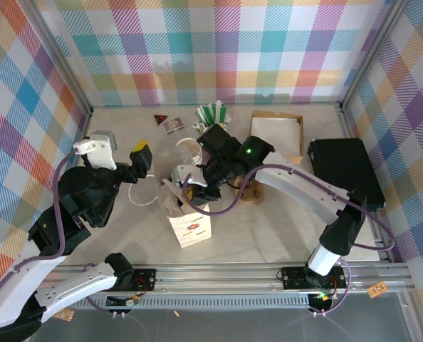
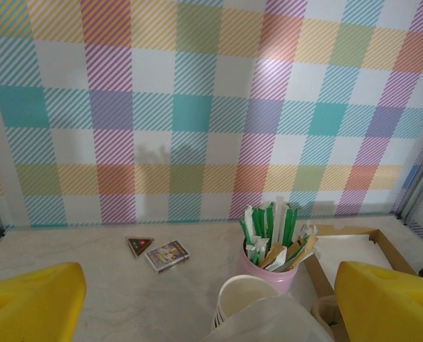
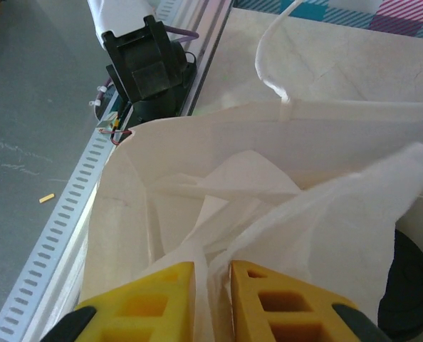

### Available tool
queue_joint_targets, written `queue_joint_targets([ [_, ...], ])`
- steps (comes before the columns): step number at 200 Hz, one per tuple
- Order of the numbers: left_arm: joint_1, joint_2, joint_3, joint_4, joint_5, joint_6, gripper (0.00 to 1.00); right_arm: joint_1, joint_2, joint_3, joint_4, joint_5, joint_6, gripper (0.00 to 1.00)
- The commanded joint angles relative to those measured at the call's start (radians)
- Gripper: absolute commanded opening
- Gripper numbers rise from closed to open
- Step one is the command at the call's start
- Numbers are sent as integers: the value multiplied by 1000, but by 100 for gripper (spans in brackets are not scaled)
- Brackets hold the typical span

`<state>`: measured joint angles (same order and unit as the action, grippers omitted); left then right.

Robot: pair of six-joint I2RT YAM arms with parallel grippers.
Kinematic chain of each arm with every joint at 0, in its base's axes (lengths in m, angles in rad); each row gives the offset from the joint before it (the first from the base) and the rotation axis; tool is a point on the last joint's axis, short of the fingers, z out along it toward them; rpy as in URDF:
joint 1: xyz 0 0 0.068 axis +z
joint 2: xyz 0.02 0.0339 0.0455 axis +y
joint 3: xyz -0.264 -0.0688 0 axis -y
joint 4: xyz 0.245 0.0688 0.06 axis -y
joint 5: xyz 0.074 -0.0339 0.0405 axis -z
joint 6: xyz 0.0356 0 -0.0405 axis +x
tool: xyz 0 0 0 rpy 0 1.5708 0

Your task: Pack the takeout coffee

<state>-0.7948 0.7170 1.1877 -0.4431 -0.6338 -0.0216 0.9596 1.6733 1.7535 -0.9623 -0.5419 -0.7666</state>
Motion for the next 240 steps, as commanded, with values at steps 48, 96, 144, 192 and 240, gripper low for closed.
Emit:
queue_joint_targets([
  [48, 2, -7, 1, -25, -57, 5, 90, 31, 15, 120, -61, -1, 31, 42],
  [96, 3, -25, -12, -23, -70, 4, 90, 31, -11, 115, -55, 3, 38, 30],
  [144, 3, -39, -19, -37, -62, -18, 90, 30, 48, 103, -128, 23, 83, 29],
  [192, 3, -57, -22, -48, -91, -16, 90, 39, 57, 193, -134, 36, 107, 31],
  [240, 15, -12, -73, 20, -361, 28, 89, 18, -145, 62, 338, 178, 300, 48],
])
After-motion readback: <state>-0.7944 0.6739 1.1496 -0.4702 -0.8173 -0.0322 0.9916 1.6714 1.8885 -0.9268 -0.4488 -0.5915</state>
